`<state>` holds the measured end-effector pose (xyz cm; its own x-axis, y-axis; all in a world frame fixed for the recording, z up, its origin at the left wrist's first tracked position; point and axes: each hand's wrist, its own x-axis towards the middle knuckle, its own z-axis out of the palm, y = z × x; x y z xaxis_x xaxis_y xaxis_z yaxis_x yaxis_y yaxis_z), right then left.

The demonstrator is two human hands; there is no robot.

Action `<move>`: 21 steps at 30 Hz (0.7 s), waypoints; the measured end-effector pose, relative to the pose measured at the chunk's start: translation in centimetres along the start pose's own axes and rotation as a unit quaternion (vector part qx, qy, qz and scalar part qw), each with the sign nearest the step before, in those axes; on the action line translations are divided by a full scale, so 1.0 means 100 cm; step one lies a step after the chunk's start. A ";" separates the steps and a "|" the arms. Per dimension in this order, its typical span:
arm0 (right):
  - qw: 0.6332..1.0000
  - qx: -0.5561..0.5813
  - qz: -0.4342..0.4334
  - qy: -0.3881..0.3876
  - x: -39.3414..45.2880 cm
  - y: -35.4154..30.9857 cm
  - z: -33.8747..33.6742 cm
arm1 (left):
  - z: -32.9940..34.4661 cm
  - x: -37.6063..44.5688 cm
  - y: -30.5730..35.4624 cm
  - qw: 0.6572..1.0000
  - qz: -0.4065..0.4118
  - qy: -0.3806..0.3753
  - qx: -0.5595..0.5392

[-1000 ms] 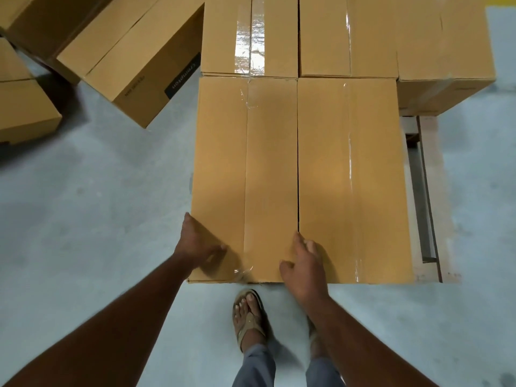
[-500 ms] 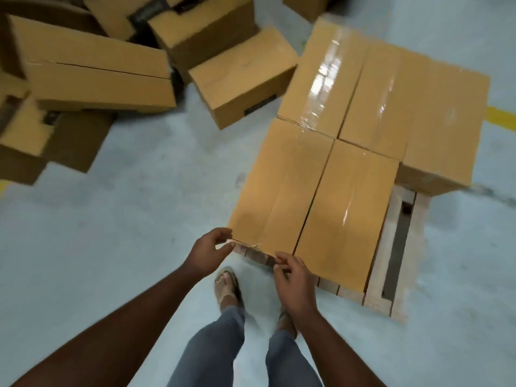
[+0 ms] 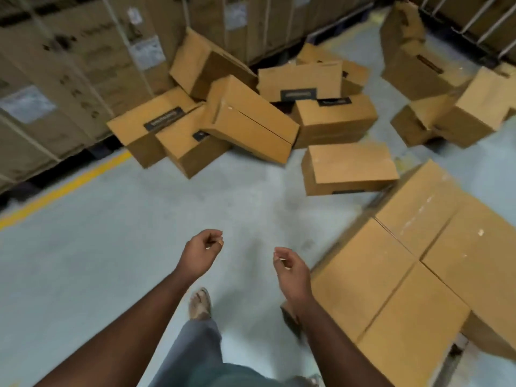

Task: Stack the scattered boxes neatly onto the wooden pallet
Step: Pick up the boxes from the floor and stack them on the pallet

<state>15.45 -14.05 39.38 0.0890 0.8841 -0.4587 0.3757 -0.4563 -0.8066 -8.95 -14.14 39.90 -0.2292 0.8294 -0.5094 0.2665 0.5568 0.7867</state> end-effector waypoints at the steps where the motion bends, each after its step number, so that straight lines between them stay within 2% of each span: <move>1: 1.000 0.011 0.001 0.004 0.008 -0.023 0.013 | -0.024 0.011 0.009 1.000 0.006 0.004 0.008; 6: 0.994 0.103 0.037 -0.003 0.052 -0.113 0.061 | -0.107 0.078 0.053 0.998 0.014 -0.001 0.056; 10: 0.988 0.148 0.052 -0.002 0.112 -0.162 0.085 | -0.132 0.159 0.095 0.997 0.026 -0.004 0.068; 17: 0.952 0.280 0.120 -0.027 0.301 -0.204 0.139 | -0.117 0.362 0.190 0.986 0.085 -0.052 0.136; 19: 0.930 0.330 0.159 -0.037 0.370 -0.208 0.162 | -0.104 0.431 0.216 0.979 0.096 -0.059 0.171; 21: 0.892 0.397 0.214 -0.030 0.440 -0.210 0.180 | -0.086 0.498 0.238 0.967 0.108 -0.071 0.222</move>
<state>-5.13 32.58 29.45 0.0101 0.6157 -0.7880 -0.4543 -0.6991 -0.5521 -22.08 40.09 36.27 -0.0012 0.9091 -0.4166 0.6760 0.3078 0.6695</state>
